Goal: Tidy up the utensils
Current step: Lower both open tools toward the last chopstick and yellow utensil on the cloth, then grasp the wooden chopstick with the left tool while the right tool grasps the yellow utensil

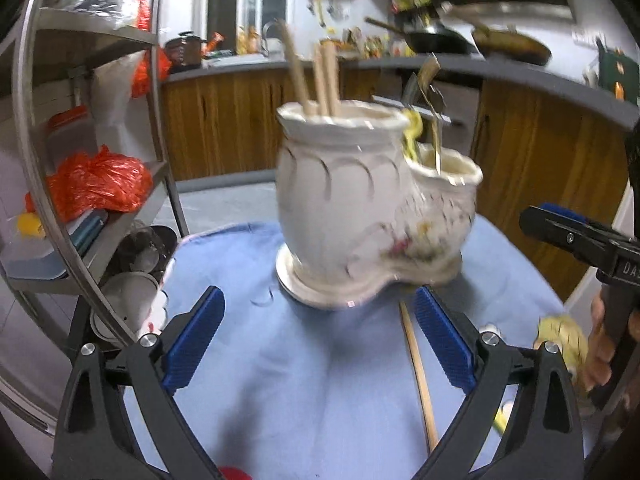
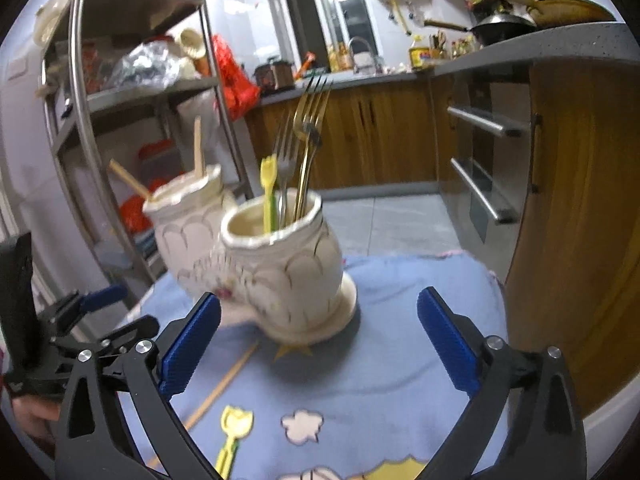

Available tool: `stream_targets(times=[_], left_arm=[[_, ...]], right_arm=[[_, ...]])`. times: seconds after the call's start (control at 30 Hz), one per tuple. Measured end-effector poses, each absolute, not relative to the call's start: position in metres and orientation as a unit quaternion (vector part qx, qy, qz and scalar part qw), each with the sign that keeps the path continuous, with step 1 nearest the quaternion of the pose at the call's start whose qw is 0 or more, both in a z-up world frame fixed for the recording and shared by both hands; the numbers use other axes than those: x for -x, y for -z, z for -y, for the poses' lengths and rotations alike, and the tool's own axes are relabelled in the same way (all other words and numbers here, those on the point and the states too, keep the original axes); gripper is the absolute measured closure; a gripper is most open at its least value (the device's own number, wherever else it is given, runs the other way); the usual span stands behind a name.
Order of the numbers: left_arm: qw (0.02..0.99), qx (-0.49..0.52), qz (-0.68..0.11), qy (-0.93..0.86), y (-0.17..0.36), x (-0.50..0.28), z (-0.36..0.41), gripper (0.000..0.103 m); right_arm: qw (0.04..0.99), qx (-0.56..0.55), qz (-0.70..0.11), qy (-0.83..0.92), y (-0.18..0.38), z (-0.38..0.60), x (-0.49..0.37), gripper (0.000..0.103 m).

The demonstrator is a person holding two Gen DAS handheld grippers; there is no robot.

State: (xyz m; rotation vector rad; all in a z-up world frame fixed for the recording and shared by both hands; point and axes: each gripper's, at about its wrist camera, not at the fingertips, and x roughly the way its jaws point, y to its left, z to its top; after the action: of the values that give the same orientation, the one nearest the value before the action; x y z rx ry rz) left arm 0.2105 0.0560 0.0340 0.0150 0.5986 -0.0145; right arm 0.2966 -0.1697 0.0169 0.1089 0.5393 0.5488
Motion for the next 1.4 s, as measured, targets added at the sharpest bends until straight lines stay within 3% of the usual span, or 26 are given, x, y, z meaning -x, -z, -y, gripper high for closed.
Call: stream_targets(times=[0.33, 0.63, 0.83, 0.97, 1.1, 1.4], left_arm=[[0.928, -0.069, -0.362, 0.055, -0.008, -0.210, -0.024, 0.011], [0.899, -0.096, -0.415, 0.104, 0.012, -0.209, -0.005, 0.039], [0.894, -0.085, -0.425, 0.117, 0.017, -0.209, -0.005, 0.064], [0.893, -0.077, -0.431, 0.108, 0.016, -0.210, -0.017, 0.087], [0.891, -0.070, -0.435, 0.114, 0.014, -0.211, -0.026, 0.097], [0.890, -0.065, -0.440, 0.095, 0.012, -0.198, -0.051, 0.097]], right_arm=[[0.911, 0.000, -0.324, -0.256, 0.012, 0.170, -0.283, 0.005], [0.897, 0.015, -0.360, -0.257, 0.026, 0.170, -0.279, 0.005], [0.889, 0.019, -0.370, -0.271, 0.028, 0.165, -0.275, 0.005], [0.881, 0.026, -0.377, -0.283, 0.029, 0.158, -0.268, 0.005], [0.873, 0.039, -0.385, -0.298, 0.032, 0.147, -0.257, 0.005], [0.851, 0.068, -0.402, -0.330, 0.029, 0.121, -0.237, 0.007]])
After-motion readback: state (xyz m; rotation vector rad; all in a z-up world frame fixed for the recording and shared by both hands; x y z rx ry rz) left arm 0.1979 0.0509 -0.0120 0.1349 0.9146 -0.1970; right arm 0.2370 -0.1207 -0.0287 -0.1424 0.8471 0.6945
